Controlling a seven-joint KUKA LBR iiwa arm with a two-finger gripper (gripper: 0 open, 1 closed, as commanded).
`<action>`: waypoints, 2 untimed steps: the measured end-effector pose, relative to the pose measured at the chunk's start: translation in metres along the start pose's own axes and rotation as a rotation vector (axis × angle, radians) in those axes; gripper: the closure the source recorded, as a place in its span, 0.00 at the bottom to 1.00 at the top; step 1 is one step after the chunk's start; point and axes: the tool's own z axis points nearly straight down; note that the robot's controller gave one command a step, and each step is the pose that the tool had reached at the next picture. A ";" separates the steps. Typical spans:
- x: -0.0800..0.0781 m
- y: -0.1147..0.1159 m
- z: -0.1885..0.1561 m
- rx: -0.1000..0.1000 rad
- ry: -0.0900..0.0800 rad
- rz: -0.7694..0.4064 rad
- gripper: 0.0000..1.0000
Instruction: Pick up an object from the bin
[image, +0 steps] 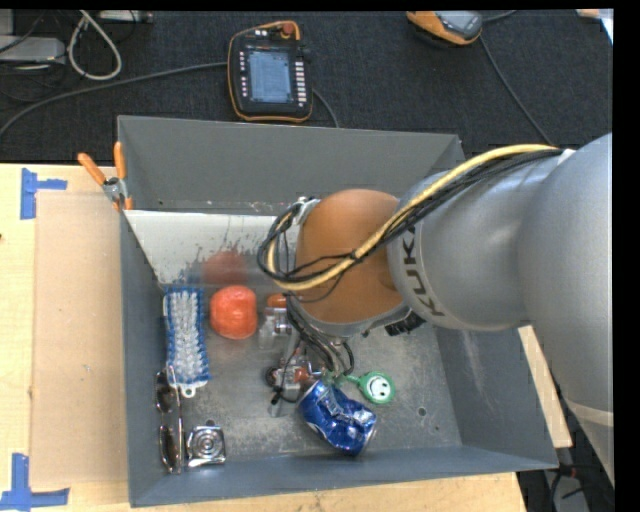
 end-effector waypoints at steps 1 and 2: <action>-0.002 -0.001 -0.004 -0.001 -0.007 0.005 0.00; -0.039 -0.066 0.069 0.001 -0.002 -0.285 0.00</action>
Offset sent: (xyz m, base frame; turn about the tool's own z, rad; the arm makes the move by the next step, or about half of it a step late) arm 0.0383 -0.0636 -0.0676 -0.2901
